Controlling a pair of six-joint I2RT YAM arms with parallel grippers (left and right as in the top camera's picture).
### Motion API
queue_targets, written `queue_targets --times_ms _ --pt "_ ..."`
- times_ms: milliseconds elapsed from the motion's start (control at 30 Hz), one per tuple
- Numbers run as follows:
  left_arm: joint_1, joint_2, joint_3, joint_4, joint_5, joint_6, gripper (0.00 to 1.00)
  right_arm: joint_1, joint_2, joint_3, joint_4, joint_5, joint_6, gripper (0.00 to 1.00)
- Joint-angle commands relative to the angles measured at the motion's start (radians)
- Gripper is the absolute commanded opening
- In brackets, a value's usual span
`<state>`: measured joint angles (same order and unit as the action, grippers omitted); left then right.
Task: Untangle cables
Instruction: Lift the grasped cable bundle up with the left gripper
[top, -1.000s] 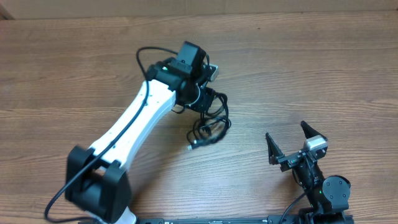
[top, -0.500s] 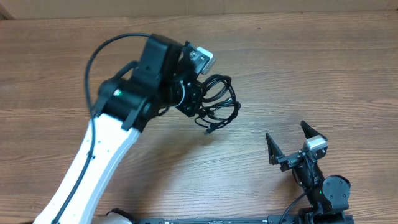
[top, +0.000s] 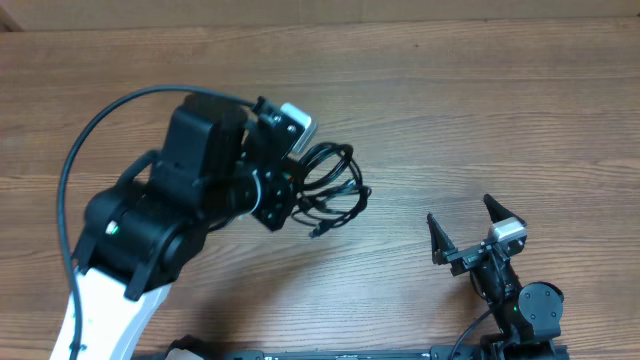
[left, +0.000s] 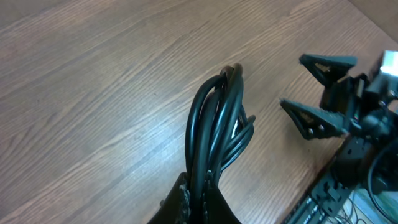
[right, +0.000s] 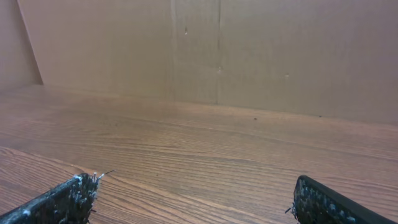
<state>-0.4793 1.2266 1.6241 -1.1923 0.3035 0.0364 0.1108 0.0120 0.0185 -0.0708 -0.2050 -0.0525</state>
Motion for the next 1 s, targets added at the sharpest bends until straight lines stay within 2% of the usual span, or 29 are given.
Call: queue_targets --times_ms 0,133,300,467,600,800,967 --pt "-0.005 -0.065 0.028 -0.008 0.004 0.009 0.04 -0.008 -0.009 -0.010 0.005 0.002 0.002 1.00" --pt "-0.005 -0.098 0.028 -0.006 0.003 0.009 0.04 -0.008 -0.009 -0.010 0.033 0.000 0.011 1.00" --pt "-0.005 -0.104 0.028 -0.008 0.004 -0.015 0.04 -0.007 -0.009 0.005 0.130 -0.029 0.278 1.00" --pt "-0.005 -0.103 0.028 0.001 0.003 -0.056 0.04 -0.007 -0.009 0.085 0.104 -0.154 0.415 1.00" --pt "-0.005 -0.103 0.028 0.021 0.003 -0.097 0.04 -0.008 -0.009 0.193 -0.075 -0.172 0.492 1.00" --pt "-0.005 -0.095 0.028 0.070 0.000 -0.154 0.04 -0.007 -0.003 0.388 -0.388 -0.190 0.507 1.00" --pt "-0.005 -0.076 0.028 0.136 0.001 -0.251 0.04 -0.007 0.056 0.553 -0.592 -0.212 0.558 1.00"
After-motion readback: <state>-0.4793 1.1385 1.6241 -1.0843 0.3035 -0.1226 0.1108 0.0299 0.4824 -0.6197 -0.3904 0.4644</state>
